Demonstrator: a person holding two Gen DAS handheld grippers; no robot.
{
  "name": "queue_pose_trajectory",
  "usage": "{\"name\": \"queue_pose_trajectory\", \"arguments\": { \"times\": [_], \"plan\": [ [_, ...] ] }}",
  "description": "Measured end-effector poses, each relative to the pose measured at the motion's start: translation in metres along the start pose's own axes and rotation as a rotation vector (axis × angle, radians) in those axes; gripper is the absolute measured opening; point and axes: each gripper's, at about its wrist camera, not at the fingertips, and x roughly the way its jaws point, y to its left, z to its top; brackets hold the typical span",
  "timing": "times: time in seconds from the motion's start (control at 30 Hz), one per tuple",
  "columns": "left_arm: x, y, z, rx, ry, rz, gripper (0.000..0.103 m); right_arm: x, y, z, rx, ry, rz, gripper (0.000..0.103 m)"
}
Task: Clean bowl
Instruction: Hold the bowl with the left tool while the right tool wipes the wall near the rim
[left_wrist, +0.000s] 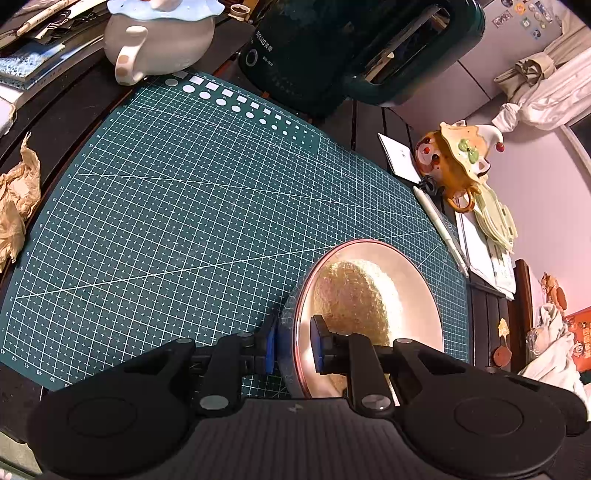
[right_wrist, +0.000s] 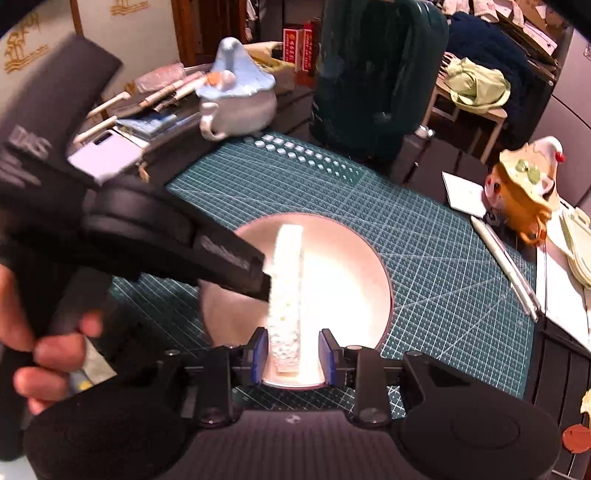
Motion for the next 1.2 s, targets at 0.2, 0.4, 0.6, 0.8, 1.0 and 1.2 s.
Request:
{"name": "queue_pose_trajectory", "arguments": {
  "times": [0.2, 0.4, 0.6, 0.8, 1.0, 1.2],
  "plan": [
    [0.000, 0.000, 0.000, 0.001, 0.001, 0.000, 0.018, -0.026, -0.020, 0.009, 0.083, -0.035, 0.067, 0.013],
    [0.000, -0.002, -0.003, 0.017, 0.001, 0.009, 0.018, -0.041, -0.037, 0.014, 0.200, -0.075, 0.164, 0.013],
    [0.001, -0.001, -0.004, 0.020, 0.003, 0.012, 0.018, -0.038, -0.046, 0.011, 0.206, 0.003, 0.217, 0.013],
    [0.001, 0.000, -0.005, 0.022, 0.004, 0.011, 0.018, -0.024, -0.052, 0.009, 0.269, 0.045, 0.214, 0.016],
    [0.001, -0.001, -0.004, 0.024, 0.005, 0.010, 0.018, -0.020, -0.047, 0.006, 0.253, 0.044, 0.201, 0.025],
    [0.001, -0.001, -0.003, 0.022, 0.008, 0.008, 0.018, -0.011, -0.028, 0.005, 0.173, 0.003, 0.111, 0.013]
  ]
}}
